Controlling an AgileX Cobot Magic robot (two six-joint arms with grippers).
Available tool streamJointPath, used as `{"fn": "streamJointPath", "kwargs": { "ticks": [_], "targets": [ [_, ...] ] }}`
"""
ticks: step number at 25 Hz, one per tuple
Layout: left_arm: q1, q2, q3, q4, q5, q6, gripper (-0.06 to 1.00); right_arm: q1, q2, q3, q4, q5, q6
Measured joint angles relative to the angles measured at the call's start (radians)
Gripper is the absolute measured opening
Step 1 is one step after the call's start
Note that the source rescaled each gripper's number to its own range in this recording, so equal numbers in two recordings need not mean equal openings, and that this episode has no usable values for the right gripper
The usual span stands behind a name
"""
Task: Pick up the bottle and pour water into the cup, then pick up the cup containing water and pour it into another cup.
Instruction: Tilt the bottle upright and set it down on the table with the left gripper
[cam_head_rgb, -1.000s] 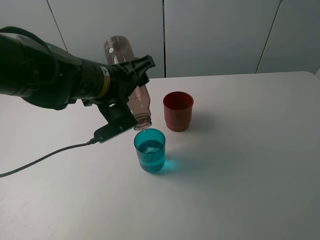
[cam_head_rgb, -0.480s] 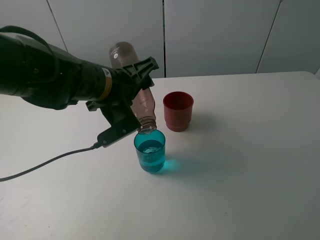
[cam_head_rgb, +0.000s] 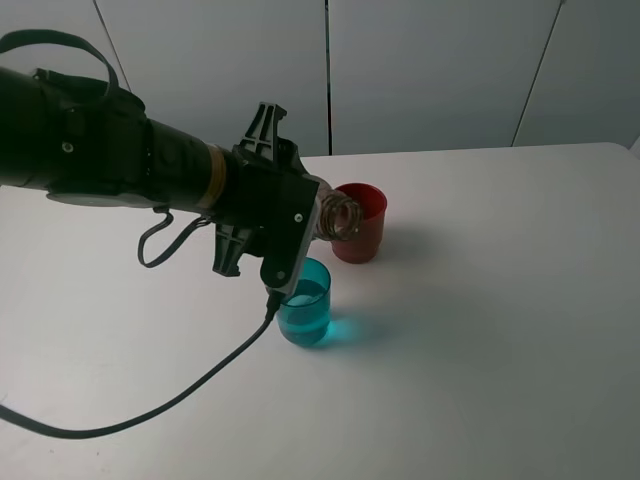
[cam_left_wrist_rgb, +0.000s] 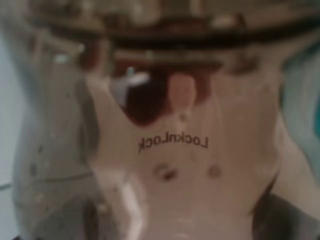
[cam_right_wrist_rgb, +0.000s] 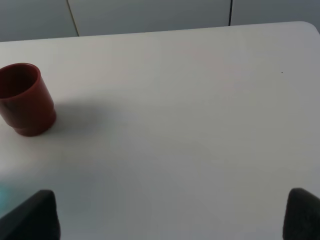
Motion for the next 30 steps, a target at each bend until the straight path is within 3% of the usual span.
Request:
{"fn": "streamJointPath", "kwargs": {
  "ticks": [3, 5, 10, 12, 14, 17, 24, 30],
  "targets": [
    [0.044, 0.000, 0.000, -0.123, -0.106, -0.160, 0.01, 0.000, 0.000, 0.000, 0.000, 0.000, 0.000],
    [0.082, 0.000, 0.002, -0.237, -0.165, -0.205, 0.01, 0.000, 0.000, 0.000, 0.000, 0.000, 0.000],
    [0.213, 0.000, 0.042, -0.515, -0.321, -0.226, 0.00, 0.000, 0.000, 0.000, 0.000, 0.000, 0.000],
    [0.280, 0.000, 0.076, -0.614, -0.430, -0.226, 0.00, 0.000, 0.000, 0.000, 0.000, 0.000, 0.000],
    [0.359, 0.000, 0.127, -0.677, -0.603, -0.228, 0.00, 0.000, 0.000, 0.000, 0.000, 0.000, 0.000],
    [0.481, 0.000, 0.184, -0.707, -0.808, -0.257, 0.00, 0.000, 0.000, 0.000, 0.000, 0.000, 0.000],
    [0.716, 0.032, 0.197, -0.667, -0.957, -0.406, 0.00, 0.000, 0.000, 0.000, 0.000, 0.000, 0.000],
    [0.819, 0.208, 0.197, -0.709, -1.114, -0.456, 0.00, 0.000, 0.000, 0.000, 0.000, 0.000, 0.000]
  ]
}}
